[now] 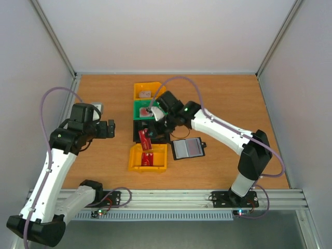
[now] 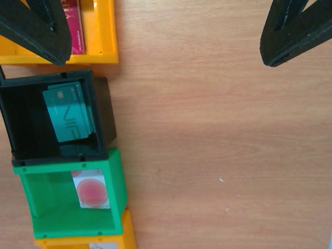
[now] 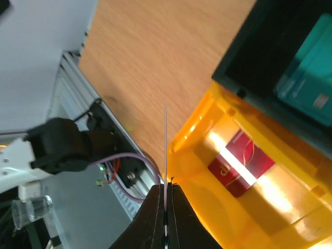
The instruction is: Take the credit cards out of the card holder
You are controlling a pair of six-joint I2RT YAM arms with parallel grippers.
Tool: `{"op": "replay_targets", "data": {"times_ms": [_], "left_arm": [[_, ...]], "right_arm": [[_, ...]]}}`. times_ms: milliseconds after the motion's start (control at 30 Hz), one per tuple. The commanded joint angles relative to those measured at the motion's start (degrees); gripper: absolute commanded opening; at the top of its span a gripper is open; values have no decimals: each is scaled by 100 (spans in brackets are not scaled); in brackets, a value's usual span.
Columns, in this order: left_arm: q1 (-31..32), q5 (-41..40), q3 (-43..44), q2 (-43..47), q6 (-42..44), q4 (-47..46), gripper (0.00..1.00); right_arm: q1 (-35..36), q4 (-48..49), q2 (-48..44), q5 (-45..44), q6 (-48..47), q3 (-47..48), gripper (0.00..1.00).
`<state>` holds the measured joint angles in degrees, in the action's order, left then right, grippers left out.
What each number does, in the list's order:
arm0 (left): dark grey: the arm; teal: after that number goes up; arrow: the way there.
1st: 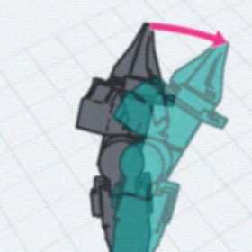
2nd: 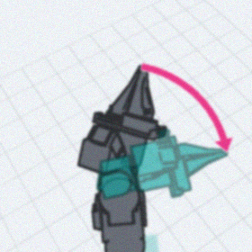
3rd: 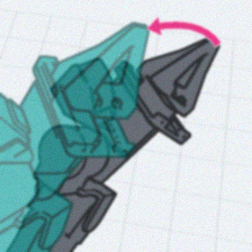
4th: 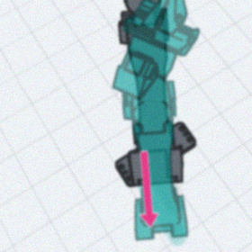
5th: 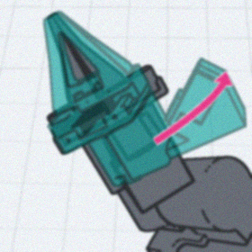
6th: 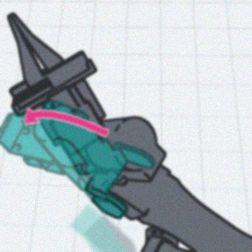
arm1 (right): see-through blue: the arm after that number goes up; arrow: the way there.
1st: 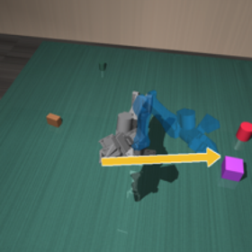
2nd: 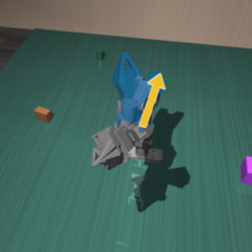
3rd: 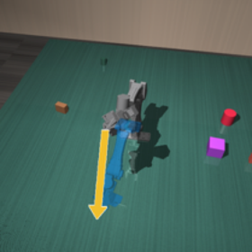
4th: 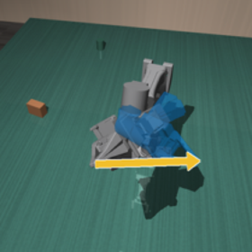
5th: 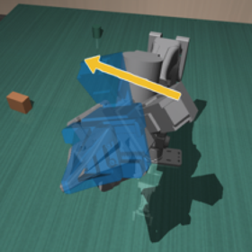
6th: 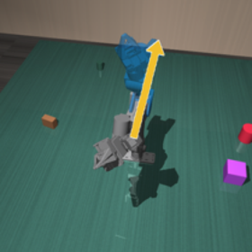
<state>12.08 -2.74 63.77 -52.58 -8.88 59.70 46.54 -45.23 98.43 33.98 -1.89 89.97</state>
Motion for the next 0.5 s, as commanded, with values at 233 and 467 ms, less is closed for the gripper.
{"op": "replay_targets", "data": {"times_ms": [233, 467], "left_arm": [[-109, 262, -592, 359, -260, -521, 99], [-117, 444, -687, 386, -376, -613, 99]], "right_arm": [[688, 1909, -271, -888, 886, -1472, 1], [704, 2353, -255, -1171, 1144, -2029, 1]]}}
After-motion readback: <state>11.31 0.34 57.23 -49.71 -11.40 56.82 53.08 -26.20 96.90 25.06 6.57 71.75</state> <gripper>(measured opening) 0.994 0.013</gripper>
